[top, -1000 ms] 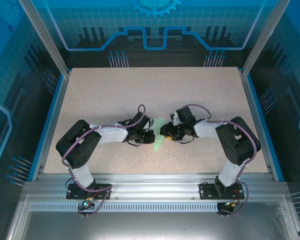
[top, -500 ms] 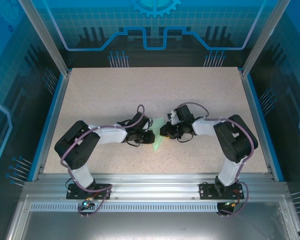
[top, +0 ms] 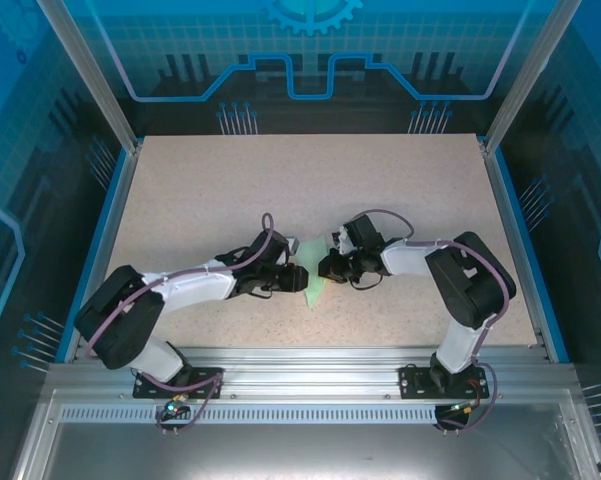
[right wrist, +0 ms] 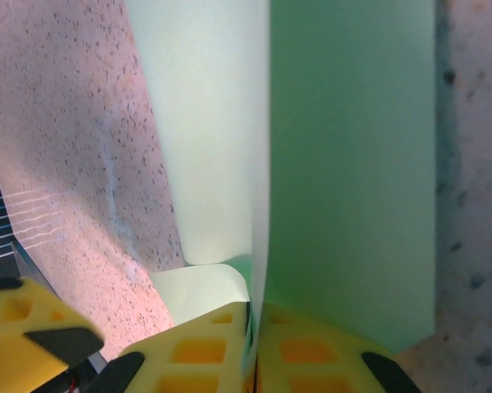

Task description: Fold a paper plane with a square sheet of paper (pick it up from the middle)

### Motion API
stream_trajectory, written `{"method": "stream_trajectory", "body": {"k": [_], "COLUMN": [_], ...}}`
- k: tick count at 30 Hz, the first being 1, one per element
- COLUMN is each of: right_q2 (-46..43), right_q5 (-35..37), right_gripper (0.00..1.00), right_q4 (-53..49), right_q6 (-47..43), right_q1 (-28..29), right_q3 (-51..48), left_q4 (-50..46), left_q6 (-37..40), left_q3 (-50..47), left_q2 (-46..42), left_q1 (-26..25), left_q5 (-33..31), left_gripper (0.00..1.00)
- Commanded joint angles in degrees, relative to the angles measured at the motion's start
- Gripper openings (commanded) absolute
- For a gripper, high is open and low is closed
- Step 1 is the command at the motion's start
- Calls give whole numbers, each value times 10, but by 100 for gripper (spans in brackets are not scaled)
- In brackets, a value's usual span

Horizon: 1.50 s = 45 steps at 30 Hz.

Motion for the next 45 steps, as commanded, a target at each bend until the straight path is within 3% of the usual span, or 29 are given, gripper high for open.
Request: {"method": "stream_trajectory", "body": {"k": [1, 11, 19, 32, 39, 45], "right_q2": [-30, -89, -98, -76, -69, -67], "right_q5": [25, 69, 72, 52, 44, 42], "right_gripper": [9, 11, 12, 13, 14, 15], "right_q4": [2, -17, 7, 12, 10, 3], "right_q6": [43, 82, 124, 112, 111, 106], "right_q1": [17, 17, 20, 19, 15, 12], "right_q3": [-13, -41, -62, -47, -36, -29], "left_q4": [-15, -15, -36, -114, -132, -130], "left_q6": [-15, -26, -21, -53, -77, -96], "left_q3": [-21, -30, 18, 112, 133, 133], "left_q2": [-30, -49, -2, 104, 138, 144], "left_q1": [-21, -75, -124, -180, -198, -202], "left_q5": [-30, -57, -102, -265, -315, -347], "left_gripper": [40, 44, 46, 45, 43, 36]}}
